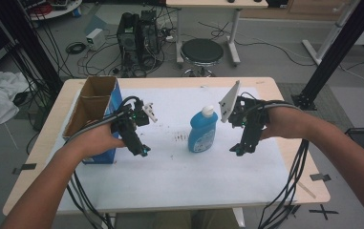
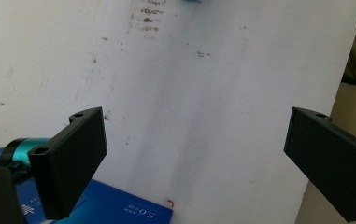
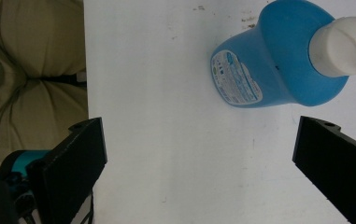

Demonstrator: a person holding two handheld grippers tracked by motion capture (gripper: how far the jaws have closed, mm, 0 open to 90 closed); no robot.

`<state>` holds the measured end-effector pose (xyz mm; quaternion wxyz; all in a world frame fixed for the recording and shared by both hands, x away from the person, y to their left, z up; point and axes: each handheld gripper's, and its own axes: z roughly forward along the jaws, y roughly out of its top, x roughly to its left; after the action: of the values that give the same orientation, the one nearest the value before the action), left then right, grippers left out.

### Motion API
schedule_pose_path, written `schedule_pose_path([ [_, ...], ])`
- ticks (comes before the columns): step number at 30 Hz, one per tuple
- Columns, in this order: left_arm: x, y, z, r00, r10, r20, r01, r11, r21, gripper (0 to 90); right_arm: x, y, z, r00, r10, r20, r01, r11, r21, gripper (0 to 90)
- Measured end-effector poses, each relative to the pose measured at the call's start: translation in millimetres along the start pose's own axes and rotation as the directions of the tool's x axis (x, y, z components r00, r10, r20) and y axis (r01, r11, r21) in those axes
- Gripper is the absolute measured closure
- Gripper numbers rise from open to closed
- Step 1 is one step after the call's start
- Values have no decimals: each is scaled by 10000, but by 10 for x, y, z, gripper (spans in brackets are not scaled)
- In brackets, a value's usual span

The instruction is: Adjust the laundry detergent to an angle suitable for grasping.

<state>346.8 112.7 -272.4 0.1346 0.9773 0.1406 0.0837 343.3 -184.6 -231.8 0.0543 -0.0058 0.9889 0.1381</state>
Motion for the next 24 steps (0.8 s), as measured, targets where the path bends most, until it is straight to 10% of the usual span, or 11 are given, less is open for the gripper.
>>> schedule_pose_path([
  [21, 50, 29, 122, 9960, -715, -538, 685, 9961, -551, 59, 6, -55, -13, 10000, 40, 14, -40, 10000, 46, 19],
  [23, 76, 21, 160, 9932, -976, -643, 918, 9920, -870, 59, 12, -58, -7, 10000, 93, 26, -93, 10000, 15, 19],
  [24, 44, 23, 213, 9828, -1736, -622, 1617, 9735, -1619, 59, 11, -60, -10, 10000, 89, 19, -89, 10000, 39, 19],
])
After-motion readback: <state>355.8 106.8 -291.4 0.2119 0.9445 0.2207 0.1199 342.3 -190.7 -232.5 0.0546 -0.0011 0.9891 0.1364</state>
